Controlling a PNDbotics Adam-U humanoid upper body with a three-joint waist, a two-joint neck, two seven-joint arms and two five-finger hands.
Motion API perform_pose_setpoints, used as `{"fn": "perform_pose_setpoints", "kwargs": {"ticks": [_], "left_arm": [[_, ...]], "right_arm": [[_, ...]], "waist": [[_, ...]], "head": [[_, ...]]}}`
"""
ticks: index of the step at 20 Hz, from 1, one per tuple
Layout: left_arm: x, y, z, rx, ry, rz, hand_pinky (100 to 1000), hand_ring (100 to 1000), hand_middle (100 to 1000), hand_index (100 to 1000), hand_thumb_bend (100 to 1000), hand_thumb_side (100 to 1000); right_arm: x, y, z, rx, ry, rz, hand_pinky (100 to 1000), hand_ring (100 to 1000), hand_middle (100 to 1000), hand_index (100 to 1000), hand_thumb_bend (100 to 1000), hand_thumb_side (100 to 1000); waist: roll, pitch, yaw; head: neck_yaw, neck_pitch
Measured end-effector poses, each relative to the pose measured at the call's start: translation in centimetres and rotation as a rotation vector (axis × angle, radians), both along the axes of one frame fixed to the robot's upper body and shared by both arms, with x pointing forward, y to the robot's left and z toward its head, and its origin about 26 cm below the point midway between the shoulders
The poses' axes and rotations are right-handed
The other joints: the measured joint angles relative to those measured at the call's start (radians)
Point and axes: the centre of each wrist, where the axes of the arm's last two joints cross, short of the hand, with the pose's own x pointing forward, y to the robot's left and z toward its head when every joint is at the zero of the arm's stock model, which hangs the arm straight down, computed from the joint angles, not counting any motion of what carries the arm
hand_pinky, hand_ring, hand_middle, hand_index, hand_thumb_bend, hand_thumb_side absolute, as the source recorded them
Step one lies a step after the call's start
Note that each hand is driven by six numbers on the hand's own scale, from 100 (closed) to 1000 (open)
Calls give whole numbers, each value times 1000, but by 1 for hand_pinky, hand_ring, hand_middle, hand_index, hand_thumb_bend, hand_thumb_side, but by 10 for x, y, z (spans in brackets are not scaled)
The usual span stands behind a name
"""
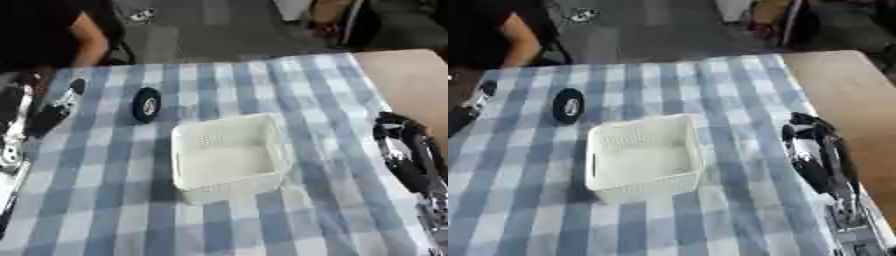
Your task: Pick up objects on the table and place them in the box.
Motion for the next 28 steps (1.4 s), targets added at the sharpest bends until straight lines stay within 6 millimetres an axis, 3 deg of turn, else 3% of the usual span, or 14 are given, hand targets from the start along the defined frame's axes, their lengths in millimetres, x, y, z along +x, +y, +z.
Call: {"fn": "perform_pose_setpoints", "kwargs": {"ticks": [5,9,17,22,28], "left_arm": [[-6,-5,-6,-22,-2,-19,844,849,879,928,1000,1000],[-23,-14,-13,-134,-59,-37,829,841,878,919,1000,1000],[-54,-27,5,-293,-212,-63,833,840,875,919,1000,1000],[-53,-31,12,-276,-206,-75,839,843,876,921,1000,1000],[-38,-36,21,-226,-182,-99,840,843,875,921,1000,1000]], "right_arm": [[0,0,-1,-1,5,3,723,598,708,831,318,768],[0,0,-1,-1,5,3,723,597,708,831,318,767],[0,-1,-1,-1,4,2,723,597,708,832,317,768],[0,-1,-1,-2,7,3,722,597,708,832,318,767],[0,-1,-1,-2,9,4,722,596,708,832,318,766]], "waist": [[0,0,1],[0,4,7],[0,9,13],[0,8,12],[1,8,5]], "head": [[2,0],[2,0],[2,3],[2,3],[2,3]]}}
